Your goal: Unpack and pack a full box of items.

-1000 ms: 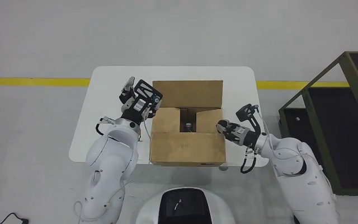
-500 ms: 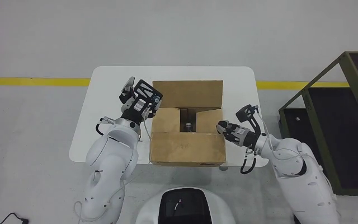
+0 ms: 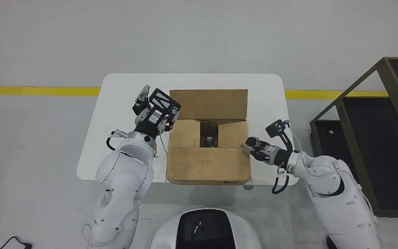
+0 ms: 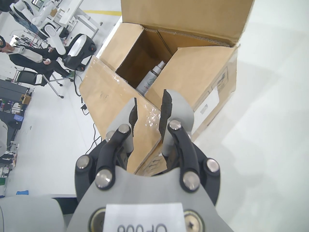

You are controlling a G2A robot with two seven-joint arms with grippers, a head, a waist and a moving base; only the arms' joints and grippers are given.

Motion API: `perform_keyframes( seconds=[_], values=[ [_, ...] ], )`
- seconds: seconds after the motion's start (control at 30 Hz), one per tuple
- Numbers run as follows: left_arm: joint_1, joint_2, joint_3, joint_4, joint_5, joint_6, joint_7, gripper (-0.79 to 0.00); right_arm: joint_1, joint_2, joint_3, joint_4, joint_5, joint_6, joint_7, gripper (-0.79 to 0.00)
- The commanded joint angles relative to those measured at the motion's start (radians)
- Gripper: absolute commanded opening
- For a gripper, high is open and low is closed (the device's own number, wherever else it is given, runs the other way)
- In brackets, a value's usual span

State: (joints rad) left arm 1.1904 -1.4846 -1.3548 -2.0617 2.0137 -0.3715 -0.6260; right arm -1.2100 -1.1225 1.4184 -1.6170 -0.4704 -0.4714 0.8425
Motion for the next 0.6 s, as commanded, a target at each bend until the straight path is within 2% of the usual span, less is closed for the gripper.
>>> perform_keyframes(
  seconds=[0.0,0.13,0.57],
  values=[
    [0.0,0.0,0.0,0.0,0.0,0.0,0.0,0.0,0.003,0.001,-0.003,0.007,0.011,0.002,0.005,-0.483],
    [0.0,0.0,0.0,0.0,0.0,0.0,0.0,0.0,0.011,0.005,-0.003,0.018,0.02,0.01,0.014,-0.446],
    [0.0,0.0,0.0,0.0,0.0,0.0,0.0,0.0,-0.014,0.023,0.023,-0.017,0.044,0.025,0.031,-0.434]
  ],
)
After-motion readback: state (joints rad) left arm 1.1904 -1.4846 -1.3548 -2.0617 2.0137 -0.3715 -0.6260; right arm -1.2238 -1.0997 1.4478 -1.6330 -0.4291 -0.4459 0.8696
